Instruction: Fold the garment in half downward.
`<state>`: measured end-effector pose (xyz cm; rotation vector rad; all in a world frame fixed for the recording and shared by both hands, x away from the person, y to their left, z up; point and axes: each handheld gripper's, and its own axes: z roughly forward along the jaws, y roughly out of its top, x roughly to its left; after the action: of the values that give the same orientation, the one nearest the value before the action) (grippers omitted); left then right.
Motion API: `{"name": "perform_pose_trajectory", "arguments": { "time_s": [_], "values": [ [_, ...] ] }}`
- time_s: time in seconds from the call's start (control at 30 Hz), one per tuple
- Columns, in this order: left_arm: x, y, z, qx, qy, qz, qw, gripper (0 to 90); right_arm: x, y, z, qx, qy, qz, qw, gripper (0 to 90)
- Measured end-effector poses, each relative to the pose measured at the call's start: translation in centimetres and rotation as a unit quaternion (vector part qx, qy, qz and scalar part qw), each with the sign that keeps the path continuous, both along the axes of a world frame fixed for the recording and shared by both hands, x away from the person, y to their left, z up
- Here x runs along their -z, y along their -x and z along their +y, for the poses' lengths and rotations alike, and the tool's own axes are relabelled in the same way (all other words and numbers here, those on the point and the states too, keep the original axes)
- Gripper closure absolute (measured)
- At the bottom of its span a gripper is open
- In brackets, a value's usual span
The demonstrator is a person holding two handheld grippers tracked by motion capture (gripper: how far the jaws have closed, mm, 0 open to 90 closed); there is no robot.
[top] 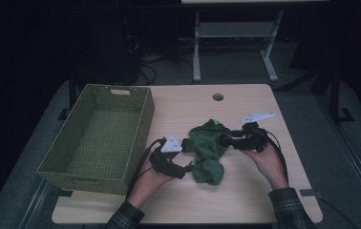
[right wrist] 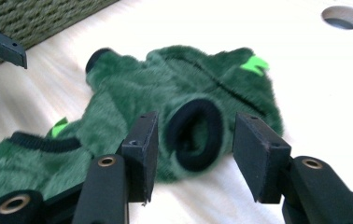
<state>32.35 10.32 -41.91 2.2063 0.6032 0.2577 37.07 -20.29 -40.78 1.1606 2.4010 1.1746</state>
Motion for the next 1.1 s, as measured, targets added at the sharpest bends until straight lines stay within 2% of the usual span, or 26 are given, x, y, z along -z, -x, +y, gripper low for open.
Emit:
{"name": "perform_pose_trajectory", "arguments": {
  "time_s": [0.03,0.1,0.2,0.33,0.37,0.4,0.47,0.5,0.57,0.7,0.8,0.83,0.87,0.9,0.97,1.0,1.03,1.1],
  "values": [
    [-0.2,-0.3,-0.1,-0.003,0.007,-0.002,1.0000,22.5,-0.1,-0.2,-0.1,0.004,-0.005,0.002,1.0000,50.3],
    [-0.4,-0.7,-0.1,-0.002,0.009,-0.002,1.0000,25.4,-0.3,-0.7,-0.2,0.009,0.002,0.003,1.0000,50.1],
    [-1.0,-1.9,-0.5,-0.003,0.013,-0.007,0.9999,29.0,-0.4,-1.4,-0.5,0.017,-0.004,-0.001,0.9999,50.4],
    [-1.2,-3.1,-0.9,-0.007,0.010,-0.008,0.9999,32.8,-0.4,-2.3,-0.7,0.025,-0.001,0.009,0.9996,48.8],
    [-1.2,-4.1,-1.1,-0.008,0.008,-0.004,0.9999,33.1,-0.3,-2.6,-0.8,0.026,0.003,0.012,0.9996,48.2],
    [-1.2,-4.1,-1.1,-0.008,0.008,-0.004,0.9999,33.1,-0.3,-2.6,-0.8,0.026,0.003,0.012,0.9996,48.2],
    [-1.3,-5.6,-1.3,-0.015,0.015,-0.004,0.9998,34.0,-0.1,-3.2,-0.9,0.035,0.004,0.006,0.9994,47.1],
    [-1.3,-5.6,-1.3,-0.015,0.015,-0.004,0.9998,35.1,-0.1,-3.2,-0.9,0.035,0.004,0.006,0.9994,47.1],
    [-1.2,-6.8,-1.4,-0.021,0.018,-0.005,0.9996,36.9,0.4,-3.9,-1.2,0.043,-0.002,0.003,0.9991,47.1],
    [-0.6,-8.9,-1.8,-0.035,0.012,-0.005,0.9993,39.0,1.5,-4.8,-1.4,0.052,0.003,0.011,0.9986,46.7],
    [-0.1,-9.7,-2.0,-0.043,0.011,-0.002,0.9990,39.9,2.0,-5.2,-1.5,0.056,0.004,0.014,0.9983,46.2],
    [0.5,-10.7,-2.1,-0.050,0.007,0.001,0.9987,40.5,2.5,-5.6,-1.5,0.060,0.004,0.017,0.9981,46.2],
    [0.5,-10.7,-2.1,-0.050,0.007,0.001,0.9987,41.1,2.5,-5.6,-1.5,0.060,0.004,0.017,0.9981,46.2],
    [1.2,-11.6,-2.2,-0.058,0.006,0.008,0.9982,41.3,3.0,-5.9,-1.5,0.062,0.002,0.019,0.9979,46.2],
    [1.5,-12.0,-2.2,-0.061,0.009,0.014,0.9980,41.2,3.2,-6.0,-1.6,0.060,0.001,0.018,0.9980,46.2],
    [2.0,-12.8,-2.4,-0.064,0.004,0.012,0.9979,41.3,3.7,-6.3,-1.4,0.063,0.000,0.019,0.9979,46.3],
    [2.0,-12.8,-2.4,-0.064,0.004,0.012,0.9979,41.3,3.7,-6.3,-1.4,0.063,0.000,0.019,0.9979,46.3],
    [2.8,-13.9,-2.9,-0.064,-0.004,0.019,0.9977,41.5,4.3,-6.8,-1.4,0.062,0.005,0.015,0.9979,46.6]
  ]
}}
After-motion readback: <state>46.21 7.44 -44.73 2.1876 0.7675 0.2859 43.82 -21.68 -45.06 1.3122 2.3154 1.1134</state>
